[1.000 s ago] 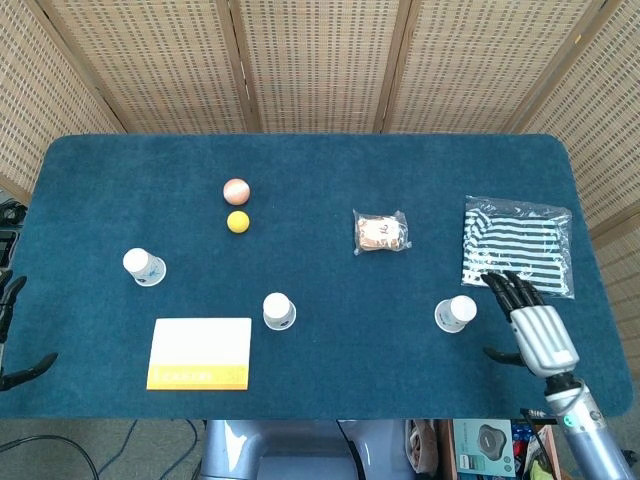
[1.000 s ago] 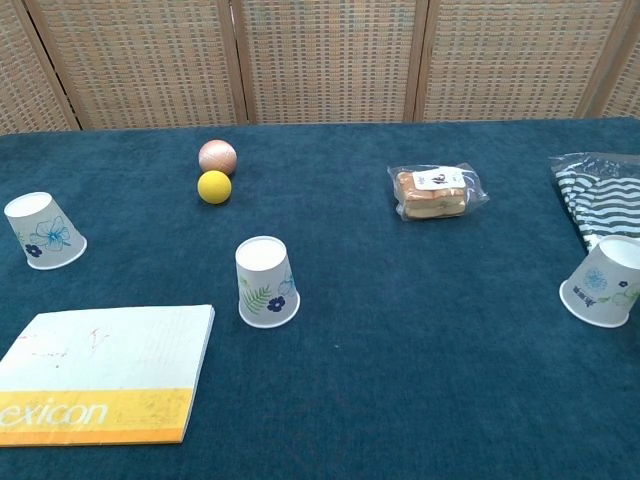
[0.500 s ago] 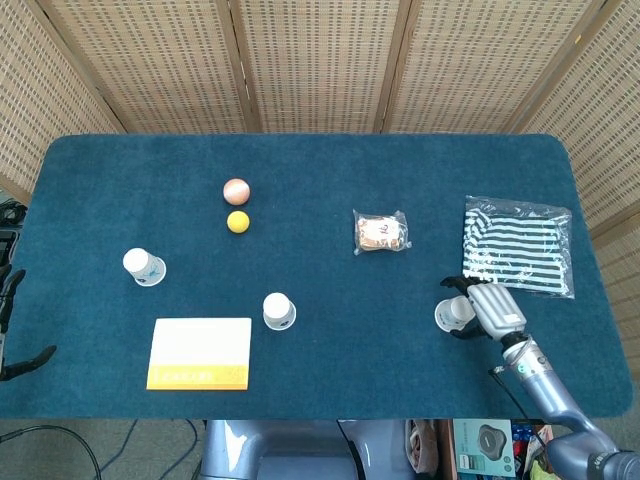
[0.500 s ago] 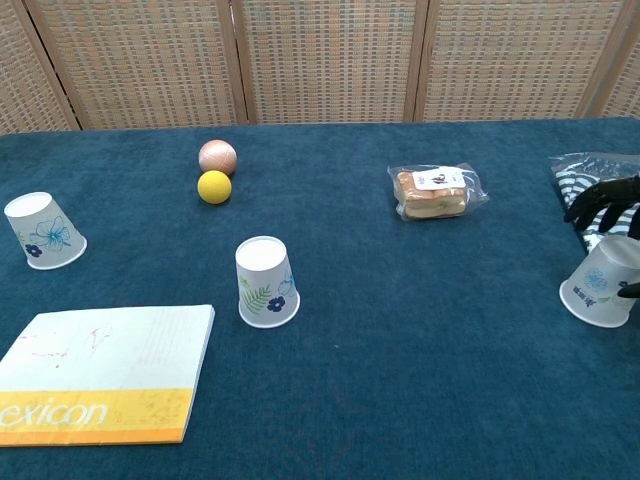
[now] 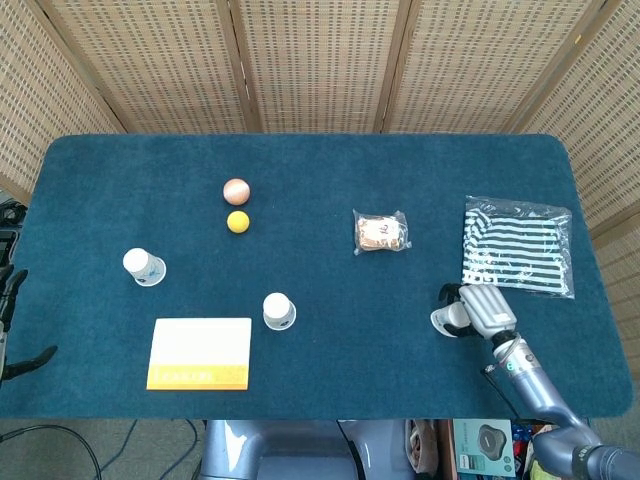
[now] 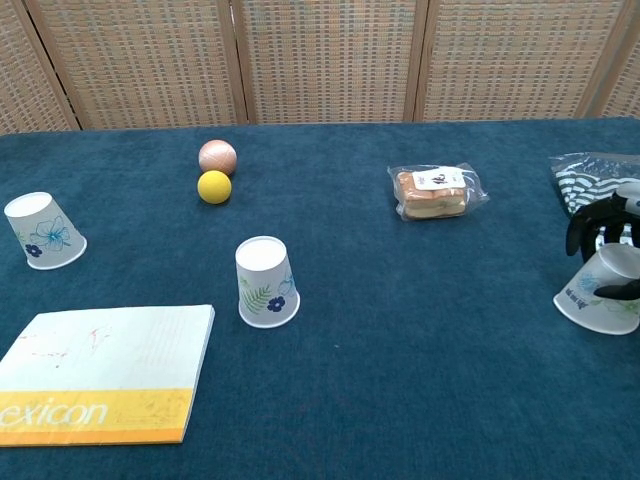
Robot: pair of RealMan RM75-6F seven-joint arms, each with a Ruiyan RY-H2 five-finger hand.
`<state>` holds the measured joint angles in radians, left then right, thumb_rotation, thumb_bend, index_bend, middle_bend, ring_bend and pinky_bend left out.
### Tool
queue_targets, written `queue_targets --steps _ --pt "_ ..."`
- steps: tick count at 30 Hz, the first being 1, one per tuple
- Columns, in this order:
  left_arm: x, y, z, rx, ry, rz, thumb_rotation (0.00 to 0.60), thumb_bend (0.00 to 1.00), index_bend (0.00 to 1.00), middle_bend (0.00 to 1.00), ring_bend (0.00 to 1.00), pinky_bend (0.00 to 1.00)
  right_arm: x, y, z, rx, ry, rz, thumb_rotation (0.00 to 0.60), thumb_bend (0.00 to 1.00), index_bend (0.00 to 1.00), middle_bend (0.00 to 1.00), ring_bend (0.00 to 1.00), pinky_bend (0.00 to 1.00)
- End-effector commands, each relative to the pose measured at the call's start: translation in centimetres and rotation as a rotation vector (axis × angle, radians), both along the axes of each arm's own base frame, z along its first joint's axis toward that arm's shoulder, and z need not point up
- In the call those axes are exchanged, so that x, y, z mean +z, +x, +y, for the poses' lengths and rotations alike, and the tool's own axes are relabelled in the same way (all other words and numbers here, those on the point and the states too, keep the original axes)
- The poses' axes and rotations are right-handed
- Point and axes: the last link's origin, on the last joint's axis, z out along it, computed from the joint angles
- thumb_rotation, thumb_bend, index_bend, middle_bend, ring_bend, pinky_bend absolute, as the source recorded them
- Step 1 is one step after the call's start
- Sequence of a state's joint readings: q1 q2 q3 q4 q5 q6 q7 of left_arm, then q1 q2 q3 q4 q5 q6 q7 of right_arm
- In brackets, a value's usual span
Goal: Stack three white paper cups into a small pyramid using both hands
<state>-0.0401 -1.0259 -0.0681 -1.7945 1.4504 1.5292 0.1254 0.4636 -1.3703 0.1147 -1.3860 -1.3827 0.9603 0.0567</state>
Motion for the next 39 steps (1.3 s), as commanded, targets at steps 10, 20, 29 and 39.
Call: queue_targets --steps 10,20,29,39 --pt "0.1 0.1 0.0 -0.005 -0.009 -0.013 0.6 0.11 0.0 0.0 0.0 0.0 -2.0 12.3 -0.2 0.33 0.082 0.021 0.6 0.41 0.45 0.57 0.52 0.65" --pt "0.2 -0.2 0.1 -0.005 -0.032 -0.026 0.6 0.11 0.0 0.0 0.0 0.0 -6.0 19.7 -1.5 0.428 0.12 0.065 0.6 0.41 0.45 0.57 0.52 0.65" --pt "0.5 -0.4 0.2 0.004 -0.035 -0.045 0.6 0.11 0.0 0.0 0.0 0.0 -9.0 22.3 -2.3 0.412 0.154 0.103 0.6 0.41 0.45 0.57 0.52 0.65" --pt "0.5 -0.5 0.4 0.004 -0.051 -0.053 0.6 0.11 0.0 0.0 0.0 0.0 -11.4 23.3 -2.8 0.386 0.161 0.108 0.6 0.4 0.45 0.55 0.52 0.65"
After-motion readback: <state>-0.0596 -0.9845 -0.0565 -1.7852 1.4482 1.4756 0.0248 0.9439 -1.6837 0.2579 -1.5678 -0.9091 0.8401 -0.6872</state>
